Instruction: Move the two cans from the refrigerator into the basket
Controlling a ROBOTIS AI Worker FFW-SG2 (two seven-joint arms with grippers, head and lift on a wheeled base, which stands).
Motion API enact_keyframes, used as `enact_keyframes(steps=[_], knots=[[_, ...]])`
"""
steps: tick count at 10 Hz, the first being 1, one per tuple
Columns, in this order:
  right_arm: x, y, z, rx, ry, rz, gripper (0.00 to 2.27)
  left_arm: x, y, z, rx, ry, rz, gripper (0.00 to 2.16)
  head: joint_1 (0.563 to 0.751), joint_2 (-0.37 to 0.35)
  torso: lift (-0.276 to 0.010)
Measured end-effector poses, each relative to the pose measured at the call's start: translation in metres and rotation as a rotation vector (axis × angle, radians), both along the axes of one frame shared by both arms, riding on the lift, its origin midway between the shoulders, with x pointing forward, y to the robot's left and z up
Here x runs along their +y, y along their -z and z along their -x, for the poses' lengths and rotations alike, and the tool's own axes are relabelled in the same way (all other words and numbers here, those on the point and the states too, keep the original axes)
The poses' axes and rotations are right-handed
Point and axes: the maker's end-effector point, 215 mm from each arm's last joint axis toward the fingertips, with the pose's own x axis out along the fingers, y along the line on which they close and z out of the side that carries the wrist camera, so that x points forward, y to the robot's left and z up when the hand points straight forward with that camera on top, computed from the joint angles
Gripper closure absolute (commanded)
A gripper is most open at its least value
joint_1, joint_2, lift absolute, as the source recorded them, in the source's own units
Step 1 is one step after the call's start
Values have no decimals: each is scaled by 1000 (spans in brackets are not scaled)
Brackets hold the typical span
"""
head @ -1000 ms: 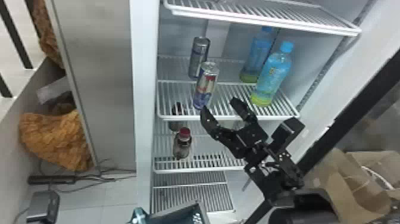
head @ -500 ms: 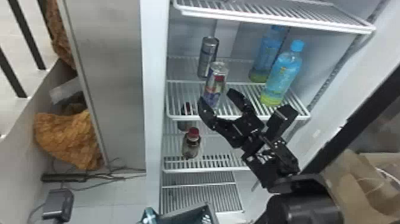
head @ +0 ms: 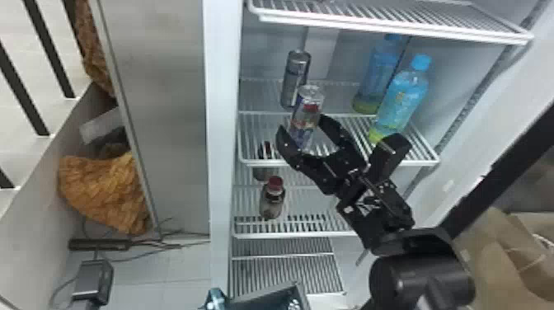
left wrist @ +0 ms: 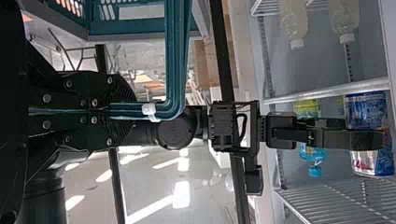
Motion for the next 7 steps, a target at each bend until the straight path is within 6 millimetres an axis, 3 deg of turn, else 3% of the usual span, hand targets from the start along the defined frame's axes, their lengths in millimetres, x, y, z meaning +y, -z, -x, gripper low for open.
enact_keyframes(steps=[4,7], knots=[[1,2,-12,10,7,-8,245,0,-1,-1,-2,3,1,1197,695,-176,-35],[-1,7,-14,30,7,-25,926,-1,-1,0,-1,3,5,1197,695,-179,-35]])
